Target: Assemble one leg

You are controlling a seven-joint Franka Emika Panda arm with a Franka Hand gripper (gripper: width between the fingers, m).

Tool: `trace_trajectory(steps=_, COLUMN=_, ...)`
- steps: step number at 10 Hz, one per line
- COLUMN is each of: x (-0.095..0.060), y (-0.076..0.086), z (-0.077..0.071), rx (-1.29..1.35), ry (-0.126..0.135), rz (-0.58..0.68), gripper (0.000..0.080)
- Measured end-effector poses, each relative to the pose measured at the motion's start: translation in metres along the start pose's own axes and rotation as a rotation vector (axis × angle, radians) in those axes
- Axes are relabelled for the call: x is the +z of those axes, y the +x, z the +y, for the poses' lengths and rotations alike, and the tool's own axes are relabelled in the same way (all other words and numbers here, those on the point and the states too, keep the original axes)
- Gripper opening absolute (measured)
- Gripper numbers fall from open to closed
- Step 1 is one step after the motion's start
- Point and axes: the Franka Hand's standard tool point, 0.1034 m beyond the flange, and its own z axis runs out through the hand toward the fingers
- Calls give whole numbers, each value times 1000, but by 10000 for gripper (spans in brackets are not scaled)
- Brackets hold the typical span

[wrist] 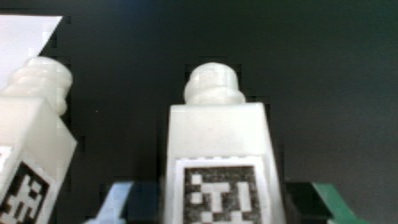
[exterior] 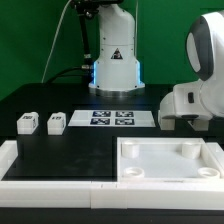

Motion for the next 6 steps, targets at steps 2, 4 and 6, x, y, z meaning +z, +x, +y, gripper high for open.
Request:
trace_trajectory(steps=2, x=0, y=0, z=0, rx=0, ry=0, rz=0, gripper=289)
trace_trajectory(steps=4, x=0, y=0, z=0, rx=0, ry=0, rz=0, gripper=289)
trace_trajectory(steps=6, x=-15, y=-9, z=8, rx=-23, ry=4, rz=-14, gripper=289)
